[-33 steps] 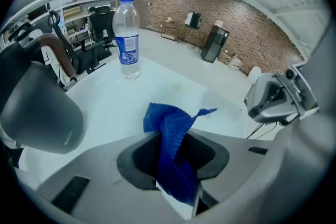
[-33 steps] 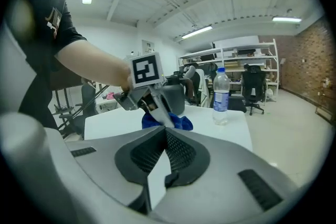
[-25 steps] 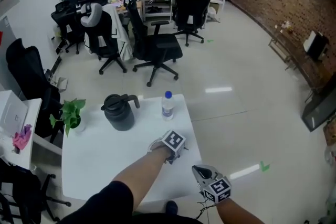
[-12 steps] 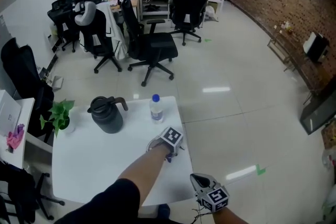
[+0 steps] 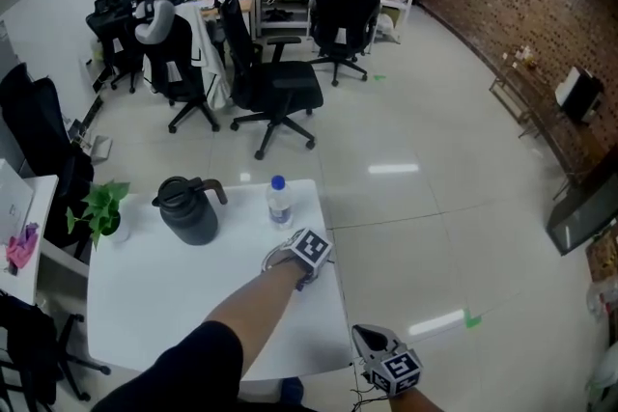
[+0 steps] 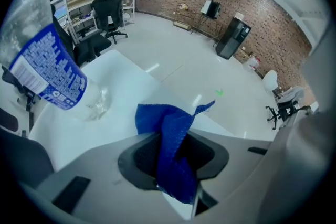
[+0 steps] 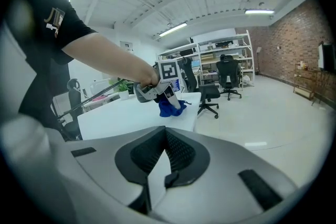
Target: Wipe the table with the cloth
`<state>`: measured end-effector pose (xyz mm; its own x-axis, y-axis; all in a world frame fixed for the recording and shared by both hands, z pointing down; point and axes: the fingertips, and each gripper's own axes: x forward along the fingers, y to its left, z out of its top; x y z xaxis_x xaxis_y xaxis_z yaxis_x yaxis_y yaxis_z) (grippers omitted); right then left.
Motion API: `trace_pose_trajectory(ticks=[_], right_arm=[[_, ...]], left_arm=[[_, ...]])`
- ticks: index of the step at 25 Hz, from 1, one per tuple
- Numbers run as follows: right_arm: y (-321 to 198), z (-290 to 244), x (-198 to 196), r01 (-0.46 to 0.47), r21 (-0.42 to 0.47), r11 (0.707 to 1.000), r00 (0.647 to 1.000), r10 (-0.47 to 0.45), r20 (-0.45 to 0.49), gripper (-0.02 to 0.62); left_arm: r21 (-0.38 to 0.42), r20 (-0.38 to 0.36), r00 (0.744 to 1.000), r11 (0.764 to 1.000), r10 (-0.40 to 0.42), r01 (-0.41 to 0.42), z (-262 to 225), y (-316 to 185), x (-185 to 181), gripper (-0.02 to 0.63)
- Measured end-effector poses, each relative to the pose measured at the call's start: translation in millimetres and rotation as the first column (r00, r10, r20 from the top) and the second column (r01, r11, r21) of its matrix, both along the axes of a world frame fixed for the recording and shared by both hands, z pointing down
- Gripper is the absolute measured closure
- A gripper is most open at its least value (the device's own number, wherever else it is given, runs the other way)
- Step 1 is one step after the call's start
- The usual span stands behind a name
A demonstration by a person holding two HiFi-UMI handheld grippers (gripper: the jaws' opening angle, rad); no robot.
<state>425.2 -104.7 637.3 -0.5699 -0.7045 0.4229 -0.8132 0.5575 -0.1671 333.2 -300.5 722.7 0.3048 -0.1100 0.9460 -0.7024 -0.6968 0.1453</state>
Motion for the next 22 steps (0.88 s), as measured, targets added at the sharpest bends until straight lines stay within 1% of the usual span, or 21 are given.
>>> trace_pose_trajectory(ticks=[4,8,12,17,22], right_arm=[[-8,-5,-7,0.026,0.024,0.999,1.000,-0.026,0.008,0.581],[-14,-11,-13,0.031,0.045,0.999,0.999,-0.032,0.018,0.581],[-16,-8,-5,0.008,0.038,0.999,1.000,-0.009,0.018,0.582],[-7,-12,10,-0.018,0.029,0.999,1.000,0.018,0.002,0.581],[3,-3,25,-0.052,0.010,0.999,0.999,0.052,-0.010,0.581]], left_arm=[[-0.028,-0.031,0.999,0.999,0.040,-0.041,-12,33,4,0.497],[-0.055,-0.043,0.998,0.997,0.043,-0.046,7,48,14,0.497],[-0.047,-0.044,0.998,0.998,0.048,-0.050,14,31,19,0.499],[-0.002,-0.055,0.998,1.000,0.025,-0.026,13,-1,24,0.499],[0.053,-0.073,0.997,0.999,-0.008,0.012,11,-17,26,0.497]])
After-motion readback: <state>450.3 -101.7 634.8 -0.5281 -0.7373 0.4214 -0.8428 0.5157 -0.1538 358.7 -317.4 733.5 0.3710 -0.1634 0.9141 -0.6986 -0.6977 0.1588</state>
